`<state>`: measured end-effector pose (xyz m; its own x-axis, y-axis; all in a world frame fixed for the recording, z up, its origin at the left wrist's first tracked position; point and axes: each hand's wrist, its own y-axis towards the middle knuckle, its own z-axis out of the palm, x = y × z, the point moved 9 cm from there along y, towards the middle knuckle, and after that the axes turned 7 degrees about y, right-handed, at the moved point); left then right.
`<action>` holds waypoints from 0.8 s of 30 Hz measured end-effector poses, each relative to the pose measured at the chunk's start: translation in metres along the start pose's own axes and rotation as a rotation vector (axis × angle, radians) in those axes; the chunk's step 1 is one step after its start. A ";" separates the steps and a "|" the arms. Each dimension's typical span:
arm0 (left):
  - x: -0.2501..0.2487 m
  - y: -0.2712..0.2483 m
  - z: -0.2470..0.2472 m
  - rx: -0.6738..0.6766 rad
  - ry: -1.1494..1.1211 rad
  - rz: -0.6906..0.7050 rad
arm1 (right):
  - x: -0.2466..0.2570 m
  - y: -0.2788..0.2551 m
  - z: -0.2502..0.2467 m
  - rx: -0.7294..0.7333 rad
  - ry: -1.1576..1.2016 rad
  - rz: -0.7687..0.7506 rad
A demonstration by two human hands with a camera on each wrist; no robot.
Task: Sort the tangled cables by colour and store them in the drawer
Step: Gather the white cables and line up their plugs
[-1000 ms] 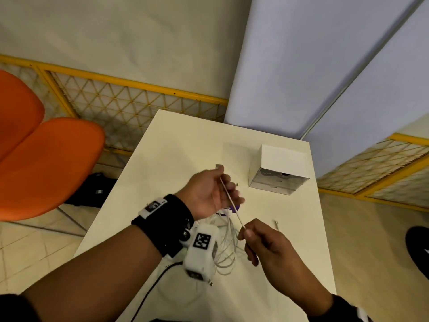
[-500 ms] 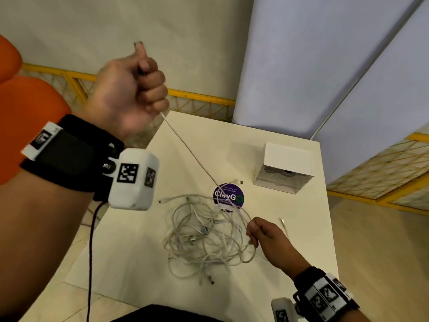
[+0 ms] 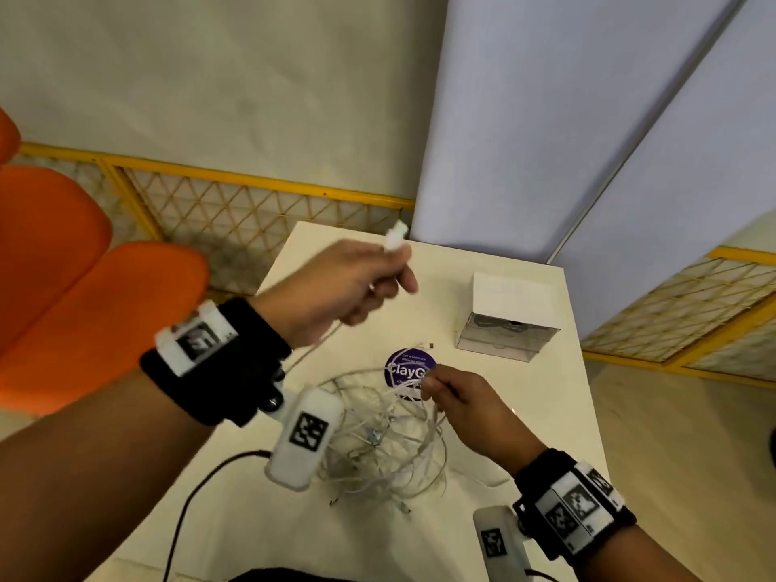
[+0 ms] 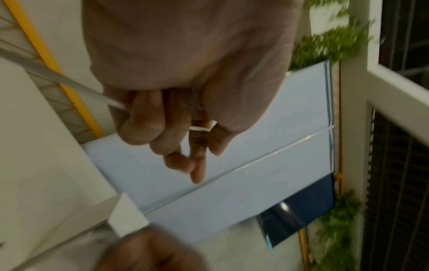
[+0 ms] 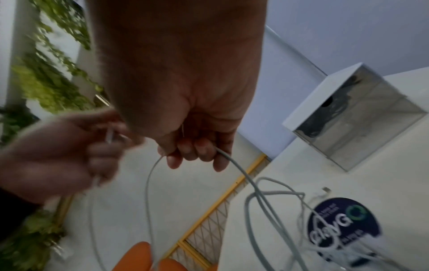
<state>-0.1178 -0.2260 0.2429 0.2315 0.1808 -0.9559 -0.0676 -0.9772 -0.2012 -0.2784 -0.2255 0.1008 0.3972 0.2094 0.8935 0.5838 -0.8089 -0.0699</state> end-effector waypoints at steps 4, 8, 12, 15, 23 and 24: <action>0.046 0.006 0.027 0.083 0.267 -0.153 | 0.045 0.005 -0.007 -0.070 -0.028 -0.087; 0.061 -0.001 0.037 0.201 0.416 -0.219 | 0.069 0.004 -0.016 -0.140 -0.002 -0.081; 0.042 -0.004 0.028 0.221 0.423 -0.142 | 0.086 0.004 -0.017 -0.166 0.046 -0.093; 0.021 -0.006 0.018 0.184 0.435 -0.054 | 0.087 0.005 -0.013 -0.186 0.143 -0.125; -0.042 -0.022 -0.039 -0.002 0.113 0.153 | 0.020 0.005 0.012 -0.209 0.353 0.013; -0.049 -0.025 -0.046 -0.021 0.080 0.186 | 0.011 0.005 0.016 -0.201 0.340 0.029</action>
<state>-0.0824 -0.2156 0.3048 0.2938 -0.0115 -0.9558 -0.0963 -0.9952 -0.0176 -0.2599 -0.2185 0.1037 0.1352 0.0183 0.9906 0.4119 -0.9104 -0.0394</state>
